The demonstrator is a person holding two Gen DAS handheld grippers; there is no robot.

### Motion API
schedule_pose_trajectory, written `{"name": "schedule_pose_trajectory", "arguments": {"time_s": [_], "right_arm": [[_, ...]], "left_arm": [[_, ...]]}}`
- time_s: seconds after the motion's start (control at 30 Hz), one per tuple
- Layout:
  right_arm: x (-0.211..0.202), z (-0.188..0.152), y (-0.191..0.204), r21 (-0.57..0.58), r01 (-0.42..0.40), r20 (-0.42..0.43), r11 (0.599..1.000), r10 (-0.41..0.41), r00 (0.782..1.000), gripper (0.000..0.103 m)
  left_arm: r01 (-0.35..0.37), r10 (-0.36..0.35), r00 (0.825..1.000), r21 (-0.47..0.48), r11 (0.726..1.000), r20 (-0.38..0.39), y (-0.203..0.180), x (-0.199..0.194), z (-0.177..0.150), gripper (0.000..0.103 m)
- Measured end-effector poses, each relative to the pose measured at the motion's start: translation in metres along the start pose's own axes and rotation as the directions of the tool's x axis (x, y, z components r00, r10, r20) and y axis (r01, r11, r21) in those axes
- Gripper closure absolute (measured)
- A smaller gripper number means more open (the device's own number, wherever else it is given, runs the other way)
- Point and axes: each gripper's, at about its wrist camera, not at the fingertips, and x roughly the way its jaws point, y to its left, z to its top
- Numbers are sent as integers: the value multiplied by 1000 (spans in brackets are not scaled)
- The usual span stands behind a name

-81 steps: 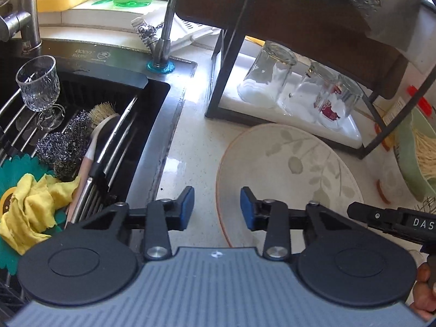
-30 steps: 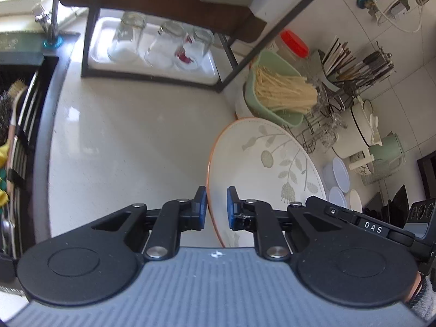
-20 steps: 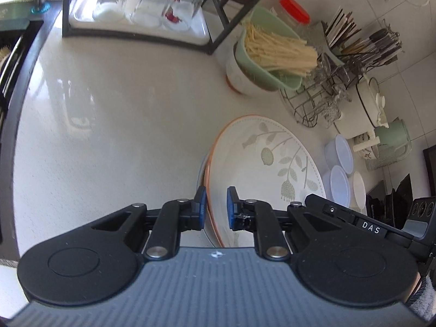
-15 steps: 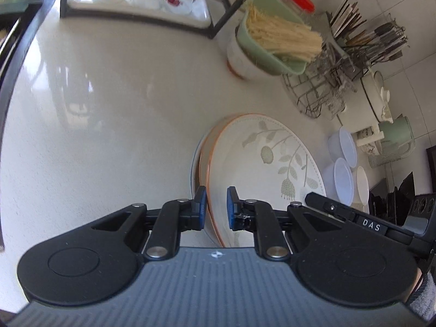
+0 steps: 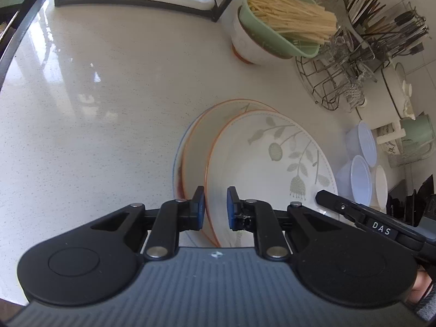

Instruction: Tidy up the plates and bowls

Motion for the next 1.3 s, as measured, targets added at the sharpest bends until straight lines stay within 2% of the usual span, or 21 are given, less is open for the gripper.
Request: {"name": "schedule_pose_trajectory", "arguments": {"time_s": [0.67, 0.83, 1.03, 1.3], "right_arm": [[-5, 9, -17, 45, 4, 50, 999, -6, 999, 92], [-5, 8, -14, 48, 6, 58, 999, -9, 998, 93], [-3, 6, -9, 46, 26, 65, 999, -29, 997, 93], [6, -1, 2, 32, 56, 54, 998, -58, 997, 93]], "left_arm": [[-52, 52, 998, 4, 999, -46, -14, 35, 14, 86], [-120, 122, 991, 41, 992, -50, -20, 37, 14, 85], [-164, 165, 985, 47, 985, -39, -25, 32, 17, 84], [-153, 153, 988, 11, 988, -10, -19, 10, 18, 76]]}}
